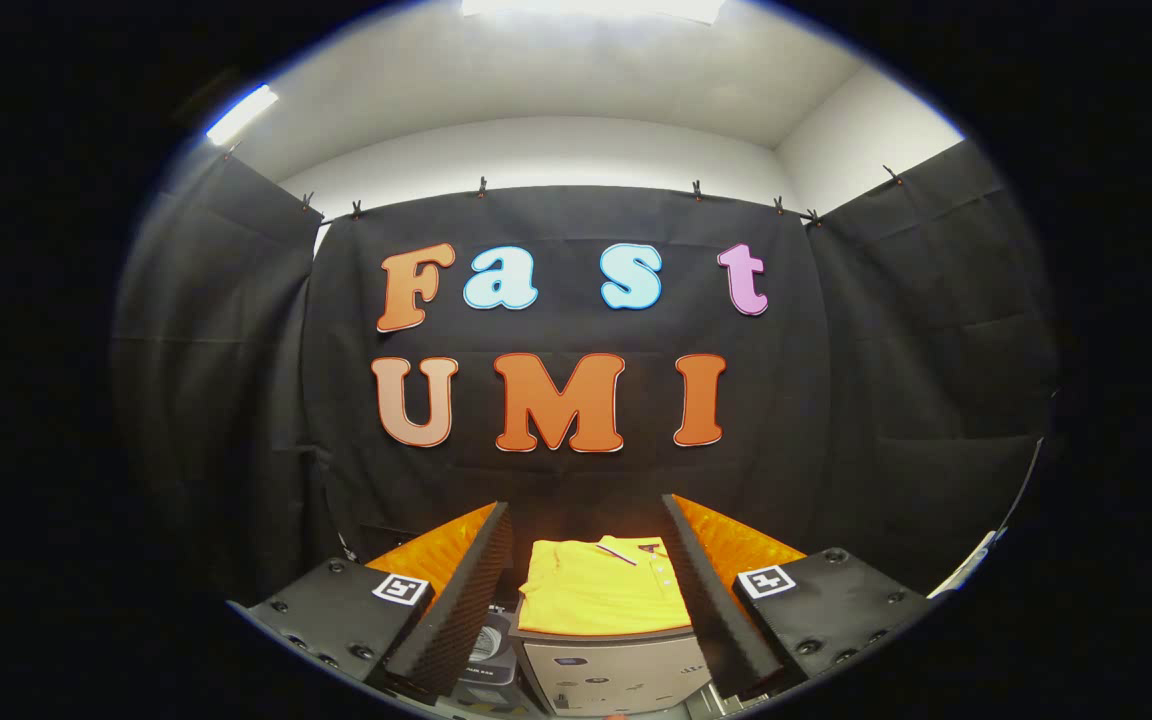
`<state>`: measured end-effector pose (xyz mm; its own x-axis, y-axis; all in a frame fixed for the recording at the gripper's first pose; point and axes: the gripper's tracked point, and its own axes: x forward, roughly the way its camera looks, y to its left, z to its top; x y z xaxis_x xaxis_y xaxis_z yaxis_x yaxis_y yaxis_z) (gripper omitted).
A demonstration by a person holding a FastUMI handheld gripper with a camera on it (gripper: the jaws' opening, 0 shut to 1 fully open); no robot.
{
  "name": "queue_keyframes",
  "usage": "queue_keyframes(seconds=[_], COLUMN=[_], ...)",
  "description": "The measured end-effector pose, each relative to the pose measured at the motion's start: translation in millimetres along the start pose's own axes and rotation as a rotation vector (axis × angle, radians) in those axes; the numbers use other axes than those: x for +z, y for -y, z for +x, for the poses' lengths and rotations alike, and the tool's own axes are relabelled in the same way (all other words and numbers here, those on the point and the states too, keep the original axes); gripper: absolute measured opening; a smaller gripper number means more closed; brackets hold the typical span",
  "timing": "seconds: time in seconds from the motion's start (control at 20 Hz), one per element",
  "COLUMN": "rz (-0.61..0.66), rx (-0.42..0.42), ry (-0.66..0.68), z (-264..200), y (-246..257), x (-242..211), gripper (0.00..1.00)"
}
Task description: Put the clothes into the washing machine and then close the washing machine lid.
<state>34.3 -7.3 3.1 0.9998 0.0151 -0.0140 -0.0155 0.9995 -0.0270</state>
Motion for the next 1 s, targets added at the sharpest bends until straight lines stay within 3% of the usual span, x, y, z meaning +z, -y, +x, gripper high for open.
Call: queue_keyframes(seconds=[0.65, 1.0], rz=[0.001, 0.021], rx=[0.003, -0.011], ry=[-0.024, -0.075], z=[18.7, 55.2], y=[12.5, 33.0], x=[-4.2, -31.4], gripper=[0.97, 0.97])
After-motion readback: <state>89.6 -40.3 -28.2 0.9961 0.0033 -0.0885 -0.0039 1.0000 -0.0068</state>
